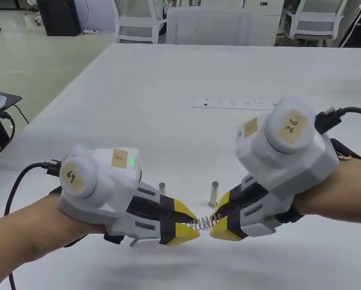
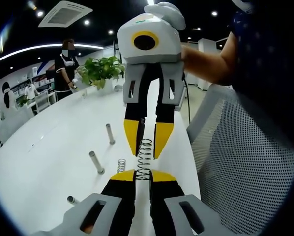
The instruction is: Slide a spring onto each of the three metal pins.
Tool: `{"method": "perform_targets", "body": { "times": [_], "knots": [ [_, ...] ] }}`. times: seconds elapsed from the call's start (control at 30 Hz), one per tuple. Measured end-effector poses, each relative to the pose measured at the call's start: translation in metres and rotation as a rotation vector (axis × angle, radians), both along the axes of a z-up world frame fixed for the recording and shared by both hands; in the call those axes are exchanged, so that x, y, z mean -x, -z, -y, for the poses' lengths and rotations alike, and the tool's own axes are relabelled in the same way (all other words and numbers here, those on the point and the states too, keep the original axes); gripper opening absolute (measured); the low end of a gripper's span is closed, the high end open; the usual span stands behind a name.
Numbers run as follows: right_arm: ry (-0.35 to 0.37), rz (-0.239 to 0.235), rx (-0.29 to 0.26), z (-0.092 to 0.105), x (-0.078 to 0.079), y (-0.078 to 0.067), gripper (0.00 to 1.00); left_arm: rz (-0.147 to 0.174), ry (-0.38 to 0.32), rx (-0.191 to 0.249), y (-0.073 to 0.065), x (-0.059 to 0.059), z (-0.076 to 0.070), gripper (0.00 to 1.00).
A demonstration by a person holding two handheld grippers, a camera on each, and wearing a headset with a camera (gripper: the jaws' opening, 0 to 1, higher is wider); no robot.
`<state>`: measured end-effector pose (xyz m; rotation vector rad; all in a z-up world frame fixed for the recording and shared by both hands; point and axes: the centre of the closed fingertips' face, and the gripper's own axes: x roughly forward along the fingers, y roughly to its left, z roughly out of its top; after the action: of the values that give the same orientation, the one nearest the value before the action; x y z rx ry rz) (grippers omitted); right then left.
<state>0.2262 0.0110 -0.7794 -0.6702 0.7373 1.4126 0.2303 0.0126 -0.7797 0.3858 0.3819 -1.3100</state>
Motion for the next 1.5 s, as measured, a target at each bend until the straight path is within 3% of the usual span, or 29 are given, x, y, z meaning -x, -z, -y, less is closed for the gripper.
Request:
{"method": "perform_targets", "body": {
  "times": [0.87,1.3,1.5],
  "knots": [
    [-0.011,0.004,-0.007,-0.010,0.002,-0.010,0.09,-0.007,-0.017,0.023,-0.004,-0.001,0.001,0.02],
    [-0.002,0.004,-0.040,-0.015,0.001,-0.018,0.09,-0.029,-0.031,0.064,-0.008,-0.003,0.002,0.02],
    [-0.001,0.002,-0.031,-0.017,-0.001,-0.019,0.09,-0.038,-0.041,0.081,-0.010,-0.005,0.001,0.02]
  ]
}}
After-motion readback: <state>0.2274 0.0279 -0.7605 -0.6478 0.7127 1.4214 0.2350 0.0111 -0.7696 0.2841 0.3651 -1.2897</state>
